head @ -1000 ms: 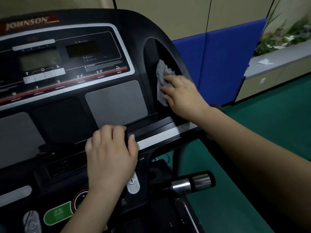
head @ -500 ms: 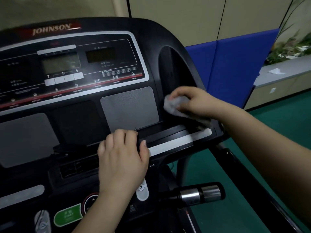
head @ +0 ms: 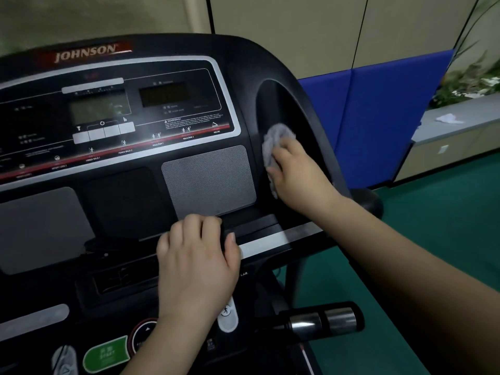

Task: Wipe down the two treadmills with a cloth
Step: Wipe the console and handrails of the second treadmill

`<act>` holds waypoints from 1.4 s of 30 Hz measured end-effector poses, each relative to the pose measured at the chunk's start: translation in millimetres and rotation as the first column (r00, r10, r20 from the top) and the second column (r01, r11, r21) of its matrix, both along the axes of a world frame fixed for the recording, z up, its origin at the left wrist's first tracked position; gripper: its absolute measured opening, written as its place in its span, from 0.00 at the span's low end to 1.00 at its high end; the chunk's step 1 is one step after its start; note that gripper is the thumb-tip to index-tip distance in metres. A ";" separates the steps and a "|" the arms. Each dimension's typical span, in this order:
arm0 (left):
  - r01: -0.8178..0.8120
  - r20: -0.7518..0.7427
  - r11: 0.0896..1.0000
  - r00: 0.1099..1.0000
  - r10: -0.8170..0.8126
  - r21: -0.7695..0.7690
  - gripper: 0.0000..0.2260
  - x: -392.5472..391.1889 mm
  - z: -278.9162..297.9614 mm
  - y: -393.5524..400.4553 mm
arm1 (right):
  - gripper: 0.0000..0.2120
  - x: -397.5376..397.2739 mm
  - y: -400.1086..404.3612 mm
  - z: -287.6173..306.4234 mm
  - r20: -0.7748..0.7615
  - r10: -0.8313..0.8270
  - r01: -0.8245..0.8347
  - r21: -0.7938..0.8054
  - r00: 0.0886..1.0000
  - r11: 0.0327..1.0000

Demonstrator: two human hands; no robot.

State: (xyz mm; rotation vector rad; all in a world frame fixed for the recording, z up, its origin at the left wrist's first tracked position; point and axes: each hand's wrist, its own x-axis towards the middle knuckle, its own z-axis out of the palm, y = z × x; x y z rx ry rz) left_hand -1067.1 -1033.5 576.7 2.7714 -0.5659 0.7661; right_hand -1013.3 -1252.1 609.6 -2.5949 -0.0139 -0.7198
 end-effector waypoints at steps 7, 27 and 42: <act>0.000 -0.010 1.000 1.000 0.000 0.002 0.14 0.0 1.1 0.7 | 0.16 -2.7 -7.4 20.4 0.025 -0.060 0.054 0.207 0.998 0.977; 0.001 0.006 1.000 1.000 -0.001 -0.001 0.14 -0.1 -0.6 1.3 | 0.11 -21.3 -30.5 39.3 -0.294 0.065 -0.108 -0.131 0.953 0.986; -0.002 -0.003 1.000 1.000 0.002 -0.004 0.14 -0.2 -0.4 1.1 | 0.13 -3.4 -18.4 29.1 -0.493 0.016 -0.095 -0.136 0.870 0.986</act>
